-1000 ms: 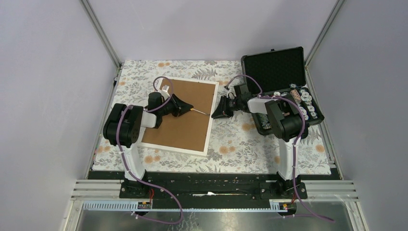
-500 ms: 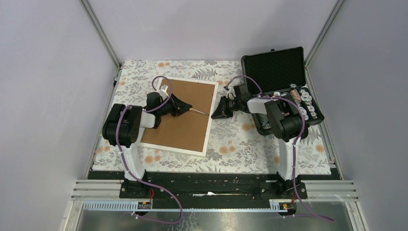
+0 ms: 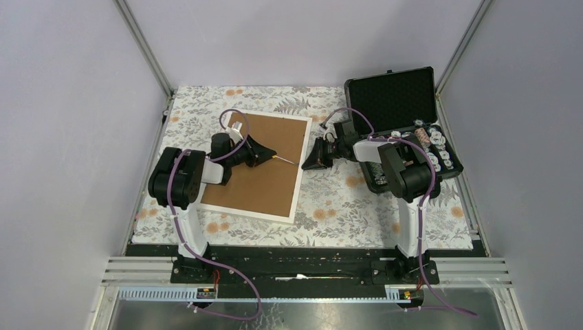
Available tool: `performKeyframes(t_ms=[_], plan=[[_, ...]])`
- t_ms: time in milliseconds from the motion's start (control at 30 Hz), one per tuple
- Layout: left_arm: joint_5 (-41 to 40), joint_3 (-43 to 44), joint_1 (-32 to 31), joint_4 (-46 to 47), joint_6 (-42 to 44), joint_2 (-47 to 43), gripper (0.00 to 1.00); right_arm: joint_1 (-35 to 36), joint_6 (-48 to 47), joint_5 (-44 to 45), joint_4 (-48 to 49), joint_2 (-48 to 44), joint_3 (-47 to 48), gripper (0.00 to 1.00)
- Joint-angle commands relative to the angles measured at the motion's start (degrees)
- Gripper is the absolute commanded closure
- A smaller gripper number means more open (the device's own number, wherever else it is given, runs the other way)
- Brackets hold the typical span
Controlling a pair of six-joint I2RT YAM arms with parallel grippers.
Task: Take the photo out of the frame
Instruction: Release the photo frame item from the photo frame.
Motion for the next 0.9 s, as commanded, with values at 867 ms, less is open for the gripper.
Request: performKeyframes(t_ms=[867], plan=[[2.88,1.76,3.79,-1.85,7.90,-2.04,1.00,2.92,-0.57,1.28,-0.89,2.34,-0.17,0.75]])
